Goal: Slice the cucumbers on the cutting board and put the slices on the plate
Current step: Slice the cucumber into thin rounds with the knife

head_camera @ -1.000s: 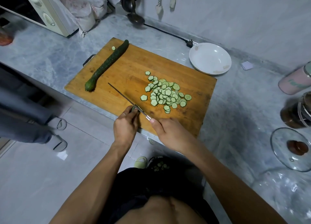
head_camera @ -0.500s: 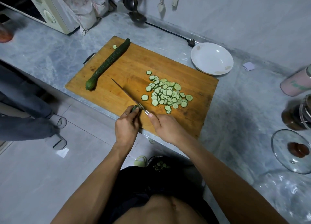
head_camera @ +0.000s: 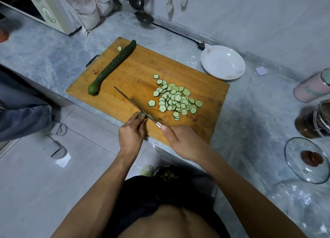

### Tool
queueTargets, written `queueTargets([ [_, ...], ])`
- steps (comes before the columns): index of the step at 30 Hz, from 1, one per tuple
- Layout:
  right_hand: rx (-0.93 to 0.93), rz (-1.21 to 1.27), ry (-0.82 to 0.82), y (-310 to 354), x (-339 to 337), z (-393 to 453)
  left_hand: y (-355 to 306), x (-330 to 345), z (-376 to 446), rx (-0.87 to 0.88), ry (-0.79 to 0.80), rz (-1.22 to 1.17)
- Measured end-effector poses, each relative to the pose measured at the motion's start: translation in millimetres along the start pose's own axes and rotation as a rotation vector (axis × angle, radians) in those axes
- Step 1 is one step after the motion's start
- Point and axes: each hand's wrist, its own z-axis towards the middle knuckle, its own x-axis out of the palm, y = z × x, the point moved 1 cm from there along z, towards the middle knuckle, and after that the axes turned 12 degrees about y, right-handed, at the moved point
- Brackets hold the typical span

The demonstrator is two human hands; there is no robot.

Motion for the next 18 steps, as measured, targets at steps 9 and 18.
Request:
queueTargets([
  [9, 0.007, -0.018, 0.009, 1.8, 2.8, 11.5, 0.6, 0.1, -0.7, 0.009, 0.027, -0.002],
  [18, 0.034, 0.013, -0.007, -2.0, 7.0, 34.7, -3.5, -0.6, -0.6, -0.032, 0.016, -0.057],
])
